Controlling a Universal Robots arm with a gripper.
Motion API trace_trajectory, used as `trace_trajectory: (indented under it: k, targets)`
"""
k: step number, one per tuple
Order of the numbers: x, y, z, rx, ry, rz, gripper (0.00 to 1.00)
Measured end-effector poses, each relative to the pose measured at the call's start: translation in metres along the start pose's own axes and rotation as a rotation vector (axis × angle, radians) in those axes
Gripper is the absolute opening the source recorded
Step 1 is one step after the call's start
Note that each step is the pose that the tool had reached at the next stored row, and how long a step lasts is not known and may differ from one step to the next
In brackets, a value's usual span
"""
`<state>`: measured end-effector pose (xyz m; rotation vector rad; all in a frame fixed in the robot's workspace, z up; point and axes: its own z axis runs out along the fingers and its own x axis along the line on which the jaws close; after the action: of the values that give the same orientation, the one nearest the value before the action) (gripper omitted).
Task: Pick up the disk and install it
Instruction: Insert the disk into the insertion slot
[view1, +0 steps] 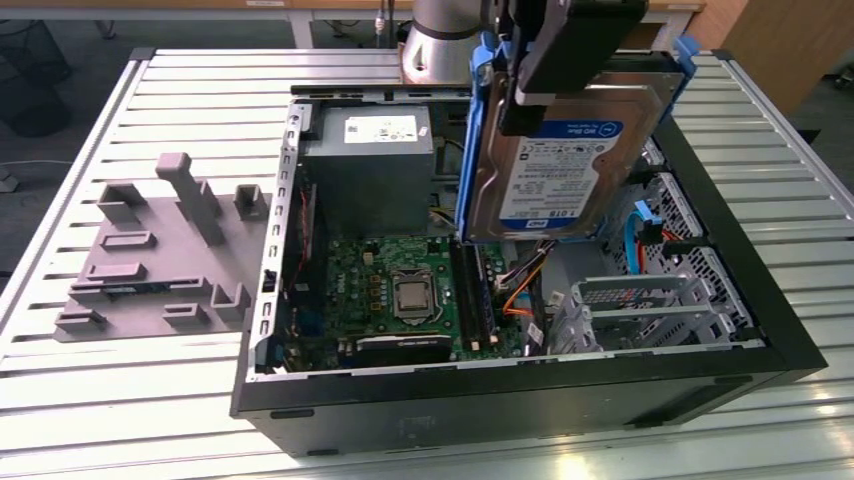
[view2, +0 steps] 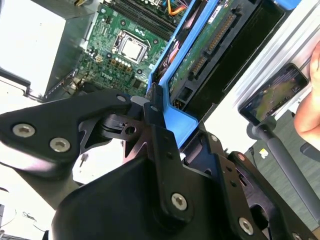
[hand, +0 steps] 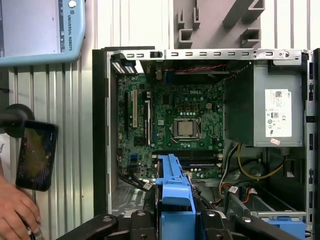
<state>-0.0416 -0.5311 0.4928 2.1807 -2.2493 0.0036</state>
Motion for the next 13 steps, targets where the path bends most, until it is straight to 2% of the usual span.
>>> trace_trajectory:
  k: [3,8,13]
  targets:
    - [0.0033,-0.0004,0.0015,0.0,-0.0024,0.0,0.36]
    - [0.0043,-0.0077,0.0042,-0.0001,-0.0062,0.0,0.36]
    - [0.0086,-0.0086,0.007,-0.0002,-0.0072,0.0,0.36]
